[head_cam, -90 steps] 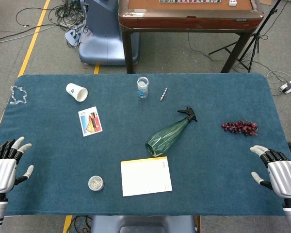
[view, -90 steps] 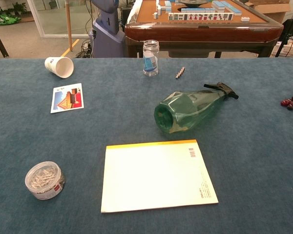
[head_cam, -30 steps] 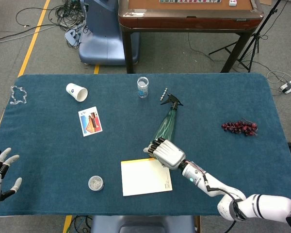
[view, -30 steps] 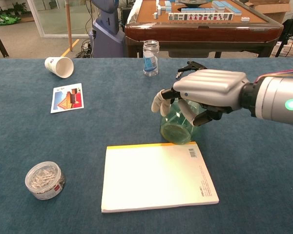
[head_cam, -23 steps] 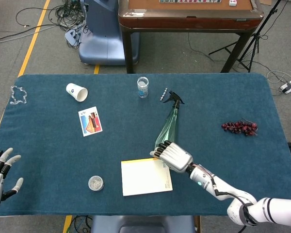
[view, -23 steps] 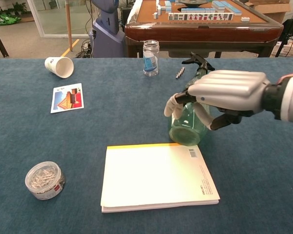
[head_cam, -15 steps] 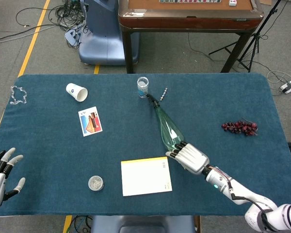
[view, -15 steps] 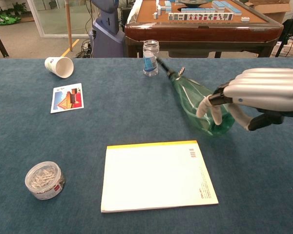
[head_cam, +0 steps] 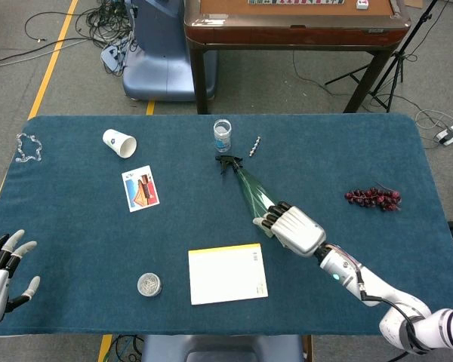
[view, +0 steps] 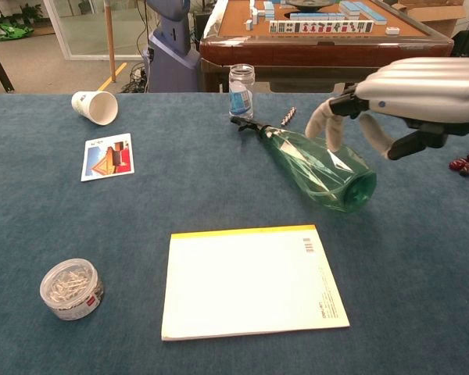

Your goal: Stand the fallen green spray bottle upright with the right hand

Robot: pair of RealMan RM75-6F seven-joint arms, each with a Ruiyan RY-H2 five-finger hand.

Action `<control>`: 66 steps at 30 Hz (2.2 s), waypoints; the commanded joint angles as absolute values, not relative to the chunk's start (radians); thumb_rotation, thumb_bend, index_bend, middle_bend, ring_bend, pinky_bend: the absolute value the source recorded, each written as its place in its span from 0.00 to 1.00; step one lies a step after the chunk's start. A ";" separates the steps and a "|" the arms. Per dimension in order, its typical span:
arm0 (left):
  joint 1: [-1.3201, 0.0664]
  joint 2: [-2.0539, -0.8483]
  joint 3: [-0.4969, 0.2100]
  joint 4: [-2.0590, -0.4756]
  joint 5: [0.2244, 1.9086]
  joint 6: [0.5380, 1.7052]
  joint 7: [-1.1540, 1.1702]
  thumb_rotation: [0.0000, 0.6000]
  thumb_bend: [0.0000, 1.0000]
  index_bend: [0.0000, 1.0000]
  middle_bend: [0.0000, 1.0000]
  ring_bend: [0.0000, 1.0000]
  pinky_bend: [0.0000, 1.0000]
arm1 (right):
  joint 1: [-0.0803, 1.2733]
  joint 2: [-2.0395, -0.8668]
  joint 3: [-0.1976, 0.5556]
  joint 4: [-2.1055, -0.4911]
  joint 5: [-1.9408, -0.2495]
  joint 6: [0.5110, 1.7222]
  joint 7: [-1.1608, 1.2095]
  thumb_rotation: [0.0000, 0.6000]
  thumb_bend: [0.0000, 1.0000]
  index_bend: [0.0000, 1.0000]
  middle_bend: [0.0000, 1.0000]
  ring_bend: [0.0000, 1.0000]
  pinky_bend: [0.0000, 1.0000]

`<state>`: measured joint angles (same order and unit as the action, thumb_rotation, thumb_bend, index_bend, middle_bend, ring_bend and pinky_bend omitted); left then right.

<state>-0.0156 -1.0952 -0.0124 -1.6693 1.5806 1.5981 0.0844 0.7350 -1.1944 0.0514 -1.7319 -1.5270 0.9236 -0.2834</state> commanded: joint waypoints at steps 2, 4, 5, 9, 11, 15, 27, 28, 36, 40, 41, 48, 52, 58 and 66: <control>-0.012 -1.094 -0.011 -1.665 1.579 1.601 0.079 1.00 0.33 0.22 0.07 0.04 0.04 | 0.800 -1.281 0.089 -1.691 -1.469 0.833 -0.344 1.00 0.99 0.24 0.32 0.21 0.26; -0.007 -1.093 -0.009 -1.662 1.579 1.604 0.072 1.00 0.33 0.22 0.07 0.04 0.04 | 0.815 -1.308 0.088 -1.680 -1.443 0.807 -0.387 1.00 1.00 0.24 0.32 0.21 0.24; -0.005 -1.092 -0.008 -1.659 1.578 1.606 0.070 1.00 0.33 0.22 0.07 0.04 0.04 | 0.817 -1.315 0.084 -1.680 -1.436 0.802 -0.407 1.00 1.00 0.24 0.32 0.21 0.24; 0.001 -1.091 -0.007 -1.651 1.572 1.607 0.057 1.00 0.33 0.23 0.07 0.04 0.04 | 0.813 -1.323 0.056 -1.689 -1.404 0.785 -0.480 1.00 1.00 0.24 0.32 0.21 0.22; 0.001 -1.090 -0.005 -1.648 1.576 1.606 0.047 1.00 0.33 0.23 0.07 0.04 0.04 | 0.800 -1.314 0.037 -1.699 -1.387 0.793 -0.520 1.00 1.00 0.24 0.32 0.20 0.20; -0.001 -1.091 -0.004 -1.642 1.579 1.603 0.036 1.00 0.33 0.23 0.07 0.03 0.04 | 0.765 -1.273 -0.001 -1.728 -1.368 0.824 -0.576 1.00 1.00 0.24 0.32 0.20 0.16; -0.009 -1.096 -0.005 -1.637 1.592 1.595 0.035 1.00 0.33 0.23 0.07 0.03 0.03 | 0.775 -1.198 0.044 -1.622 -1.203 0.809 -0.591 1.00 1.00 0.24 0.32 0.20 0.16; -0.009 -1.096 -0.005 -1.638 1.593 1.597 0.035 1.00 0.33 0.23 0.07 0.03 0.03 | 0.776 -1.199 0.049 -1.606 -1.187 0.812 -0.594 1.00 1.00 0.24 0.32 0.20 0.16; 0.000 -1.086 -0.004 -1.632 1.586 1.604 0.019 1.00 0.33 0.23 0.07 0.03 0.03 | 0.764 -1.167 0.096 -1.639 -1.162 0.851 -0.497 1.00 0.94 0.24 0.32 0.20 0.16; -0.001 -1.086 -0.003 -1.628 1.592 1.605 0.015 1.00 0.33 0.23 0.07 0.03 0.03 | 0.755 -1.160 0.127 -1.685 -1.171 0.891 -0.437 1.00 0.49 0.24 0.32 0.20 0.16; 0.000 -1.087 -0.003 -1.627 1.594 1.606 0.014 1.00 0.33 0.23 0.07 0.03 0.03 | 0.758 -1.167 0.138 -1.692 -1.162 0.901 -0.437 1.00 0.34 0.24 0.32 0.20 0.16; 0.005 -1.086 0.000 -1.624 1.597 1.614 0.007 1.00 0.33 0.23 0.07 0.03 0.03 | 0.838 -1.248 0.187 -1.693 -0.933 0.875 -0.557 1.00 0.00 0.23 0.28 0.20 0.16; 0.011 -1.087 0.003 -1.619 1.597 1.619 0.003 1.00 0.33 0.23 0.07 0.03 0.03 | 0.915 -1.301 0.196 -1.666 -0.761 0.869 -0.665 1.00 0.00 0.19 0.25 0.19 0.16; 0.017 -1.086 0.008 -1.612 1.596 1.620 -0.003 1.00 0.33 0.23 0.07 0.03 0.03 | 1.012 -1.385 0.186 -1.575 -0.520 0.881 -0.780 1.00 0.00 0.14 0.20 0.16 0.16; 0.018 -1.087 0.011 -1.608 1.595 1.612 -0.004 1.00 0.33 0.23 0.07 0.03 0.03 | 1.077 -1.436 0.167 -1.481 -0.340 0.877 -0.835 1.00 0.00 0.12 0.18 0.15 0.16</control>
<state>0.0185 -1.0867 0.0104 -1.6083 1.5951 1.6127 -0.0038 1.0546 -1.4190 0.1735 -1.5043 -0.3766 0.8830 -0.8172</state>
